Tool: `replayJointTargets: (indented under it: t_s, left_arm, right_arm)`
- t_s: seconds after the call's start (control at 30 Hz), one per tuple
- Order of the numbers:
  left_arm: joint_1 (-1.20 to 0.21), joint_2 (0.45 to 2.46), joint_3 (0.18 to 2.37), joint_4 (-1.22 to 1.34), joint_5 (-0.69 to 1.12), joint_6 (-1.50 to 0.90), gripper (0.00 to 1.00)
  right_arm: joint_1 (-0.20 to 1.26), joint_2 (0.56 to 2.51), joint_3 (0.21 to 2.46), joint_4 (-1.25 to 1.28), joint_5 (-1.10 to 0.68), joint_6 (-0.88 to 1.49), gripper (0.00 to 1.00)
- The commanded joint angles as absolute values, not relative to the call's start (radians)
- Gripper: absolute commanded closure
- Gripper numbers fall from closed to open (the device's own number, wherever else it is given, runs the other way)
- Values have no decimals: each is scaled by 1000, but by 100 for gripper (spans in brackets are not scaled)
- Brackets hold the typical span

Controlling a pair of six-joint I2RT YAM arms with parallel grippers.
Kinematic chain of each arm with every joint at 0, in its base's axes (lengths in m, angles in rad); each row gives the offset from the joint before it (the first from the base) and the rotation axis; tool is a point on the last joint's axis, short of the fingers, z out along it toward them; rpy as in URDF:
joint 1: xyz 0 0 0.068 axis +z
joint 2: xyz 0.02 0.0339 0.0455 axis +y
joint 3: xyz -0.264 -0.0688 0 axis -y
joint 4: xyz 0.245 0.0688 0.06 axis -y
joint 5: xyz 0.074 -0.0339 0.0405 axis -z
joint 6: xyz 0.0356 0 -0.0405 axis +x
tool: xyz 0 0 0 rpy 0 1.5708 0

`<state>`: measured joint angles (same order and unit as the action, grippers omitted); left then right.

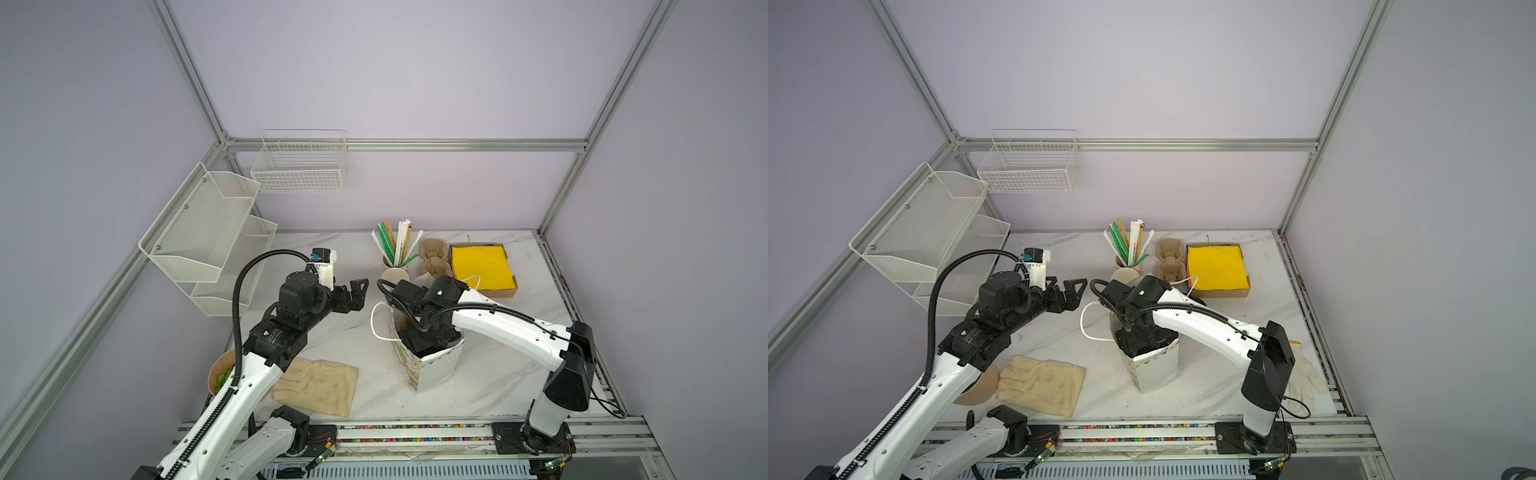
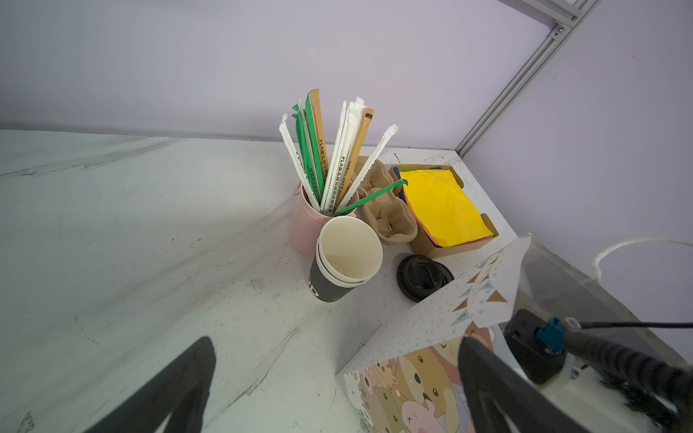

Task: Pack a coffee takeout order
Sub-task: Place the coffee cup in the cup tray.

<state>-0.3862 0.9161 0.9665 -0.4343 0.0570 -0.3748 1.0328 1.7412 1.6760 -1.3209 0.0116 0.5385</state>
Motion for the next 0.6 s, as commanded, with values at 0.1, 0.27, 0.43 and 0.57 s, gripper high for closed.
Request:
replayJointTargets:
  t_s: [0.1, 0.27, 0.43, 0.57]
  left_arm:
    - [-379, 912, 928, -399, 75, -382, 0]
    - [-378, 918, 930, -398, 81, -382, 0]
    - [-379, 919, 930, -399, 81, -382, 0]
    - [-379, 919, 930, -399, 84, -383, 0]
  right_arm:
    - [1039, 1755, 1714, -1369, 33, 558, 2]
    - [1039, 1755, 1722, -1370, 32, 561, 2]
    - [1039, 1751, 1713, -1370, 30, 567, 3]
    - [1039, 1747, 1715, -1368, 31, 568, 2]
